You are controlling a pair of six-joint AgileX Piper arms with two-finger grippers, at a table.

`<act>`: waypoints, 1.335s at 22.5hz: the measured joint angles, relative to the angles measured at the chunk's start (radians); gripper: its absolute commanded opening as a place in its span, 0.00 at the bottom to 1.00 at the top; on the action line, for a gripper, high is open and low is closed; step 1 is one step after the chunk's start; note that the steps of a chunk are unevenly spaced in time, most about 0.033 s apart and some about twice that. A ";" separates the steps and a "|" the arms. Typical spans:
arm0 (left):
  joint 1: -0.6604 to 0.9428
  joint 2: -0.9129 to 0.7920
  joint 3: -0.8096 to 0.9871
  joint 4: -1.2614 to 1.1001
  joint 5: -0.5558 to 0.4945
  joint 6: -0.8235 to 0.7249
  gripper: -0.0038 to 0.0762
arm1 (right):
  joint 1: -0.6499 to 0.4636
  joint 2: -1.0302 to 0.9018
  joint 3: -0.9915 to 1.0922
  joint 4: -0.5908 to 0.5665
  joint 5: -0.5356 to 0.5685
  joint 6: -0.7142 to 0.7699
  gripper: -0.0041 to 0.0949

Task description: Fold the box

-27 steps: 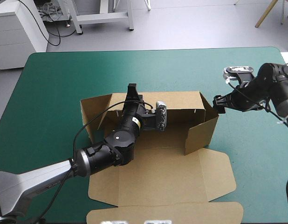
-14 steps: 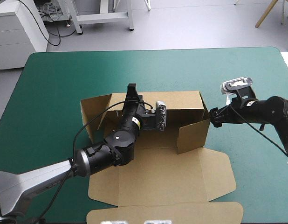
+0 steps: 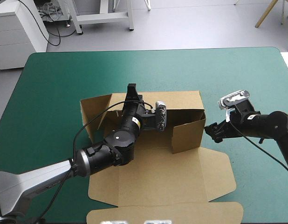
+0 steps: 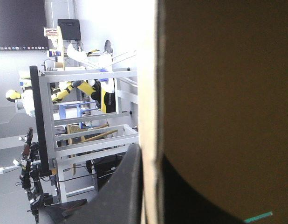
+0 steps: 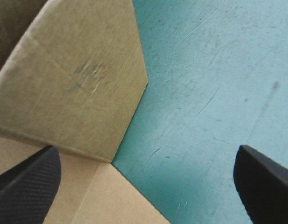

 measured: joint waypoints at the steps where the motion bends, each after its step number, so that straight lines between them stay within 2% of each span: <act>1: 0.000 0.000 0.000 0.000 0.000 0.000 0.04 | 0.000 -0.001 0.000 0.000 0.014 -0.003 0.96; 6: 0.000 0.000 0.000 -0.002 -0.007 0.000 0.04 | 0.000 -0.001 0.000 0.028 0.055 -0.030 0.96; 9: 0.000 0.000 0.000 -0.009 -0.013 0.000 0.04 | 0.000 -0.002 0.019 0.162 0.049 -0.141 0.93; 12: 0.000 -0.001 0.000 -0.014 -0.022 0.000 0.04 | 0.000 -0.002 0.085 0.266 0.005 -0.248 0.83; 17: 0.000 -0.004 0.000 -0.020 -0.036 0.011 0.04 | 0.000 -0.002 0.129 0.400 -0.033 -0.408 0.80; 28: 0.002 0.000 -0.001 -0.050 -0.050 0.029 0.04 | 0.009 -0.002 0.132 0.480 -0.049 -0.487 0.51; 29: 0.002 0.003 -0.001 -0.050 -0.050 0.030 0.04 | 0.021 -0.002 0.132 0.480 -0.061 -0.487 0.45; 30: 0.002 0.006 -0.003 -0.050 -0.047 0.031 0.04 | 0.038 -0.002 0.132 0.480 -0.077 -0.487 0.35</act>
